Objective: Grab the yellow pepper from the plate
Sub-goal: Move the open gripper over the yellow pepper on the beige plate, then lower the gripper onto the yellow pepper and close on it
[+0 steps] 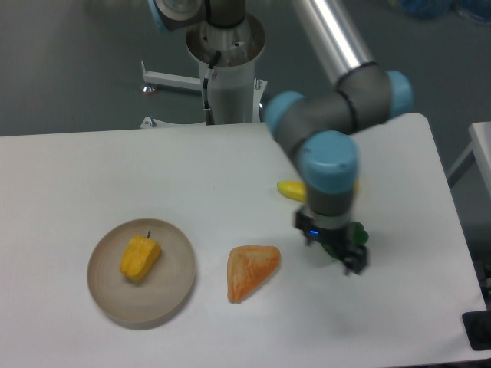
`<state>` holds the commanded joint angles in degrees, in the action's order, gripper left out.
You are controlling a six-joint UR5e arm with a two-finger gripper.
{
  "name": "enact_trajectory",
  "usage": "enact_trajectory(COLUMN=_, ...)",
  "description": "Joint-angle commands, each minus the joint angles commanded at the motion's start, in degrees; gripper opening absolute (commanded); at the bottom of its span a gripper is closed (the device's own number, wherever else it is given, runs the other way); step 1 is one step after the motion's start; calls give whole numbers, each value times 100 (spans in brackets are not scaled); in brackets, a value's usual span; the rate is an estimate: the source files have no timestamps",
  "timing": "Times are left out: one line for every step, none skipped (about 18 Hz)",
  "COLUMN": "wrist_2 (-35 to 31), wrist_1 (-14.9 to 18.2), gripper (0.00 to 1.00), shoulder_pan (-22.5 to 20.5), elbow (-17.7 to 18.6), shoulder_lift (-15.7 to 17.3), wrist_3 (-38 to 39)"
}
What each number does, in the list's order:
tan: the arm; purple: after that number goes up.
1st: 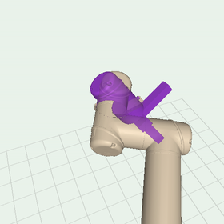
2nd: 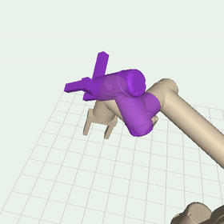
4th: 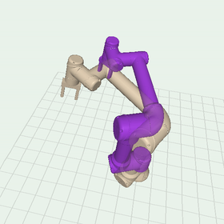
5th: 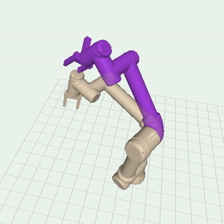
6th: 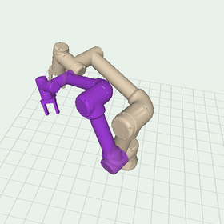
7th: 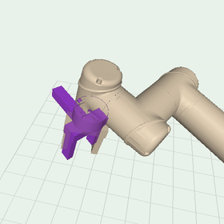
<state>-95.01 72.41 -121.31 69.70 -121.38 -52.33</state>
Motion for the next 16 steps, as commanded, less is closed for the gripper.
enact_trajectory(wrist_2=113, wrist_1=79, gripper=100, shoulder_pan=176, elbow=0, shoulder_lift=0, wrist_3=387)
enact_trajectory(wrist_2=289, wrist_1=97, gripper=100, shoulder_pan=317, elbow=0, shoulder_lift=-9, wrist_3=782)
enact_trajectory(wrist_2=473, wrist_1=89, gripper=100, shoulder_pan=431, elbow=9, shoulder_lift=0, wrist_3=1108)
enact_trajectory(wrist_2=666, wrist_1=80, gripper=100, shoulder_pan=545, elbow=18, shoulder_lift=9, wrist_3=1390)
enact_trajectory(wrist_2=860, wrist_1=80, gripper=100, shoulder_pan=660, elbow=52, shoulder_lift=26, wrist_3=1636)
enact_trajectory(wrist_2=1001, wrist_1=54, gripper=100, shoulder_pan=757, elbow=149, shoulder_lift=44, wrist_3=1830)
enact_trajectory(wrist_2=1028, wrist_1=27, gripper=100, shoulder_pan=810, elbow=263, shoulder_lift=105, wrist_3=1989)
enact_trajectory(wrist_2=1037, wrist_1=27, gripper=100, shoulder_pan=889, elbow=351, shoulder_lift=158, wrist_3=2121)
enact_trajectory(wrist_2=1037, wrist_1=18, gripper=100, shoulder_pan=994, elbow=430, shoulder_lift=176, wrist_3=2252)
enact_trajectory(wrist_2=1037, wrist_1=10, gripper=100, shoulder_pan=1073, elbow=500, shoulder_lift=185, wrist_3=2393)
enact_trajectory(wrist_2=1037, wrist_1=10, gripper=100, shoulder_pan=1126, elbow=545, shoulder_lift=193, wrist_3=2525)
enact_trajectory(wrist_2=1029, wrist_1=1, gripper=100, shoulder_pan=1205, elbow=562, shoulder_lift=202, wrist_3=2639)
enact_trajectory(wrist_2=1029, wrist_1=-51, gripper=100, shoulder_pan=1301, elbow=632, shoulder_lift=202, wrist_3=2693)
enact_trajectory(wrist_2=1020, wrist_1=-191, gripper=100, shoulder_pan=1372, elbow=746, shoulder_lift=194, wrist_3=2728)
enact_trajectory(wrist_2=1011, wrist_1=-436, gripper=100, shoulder_pan=1399, elbow=869, shoulder_lift=194, wrist_3=2737)
enact_trajectory(wrist_2=1011, wrist_1=-665, gripper=100, shoulder_pan=1408, elbow=966, shoulder_lift=185, wrist_3=2763)
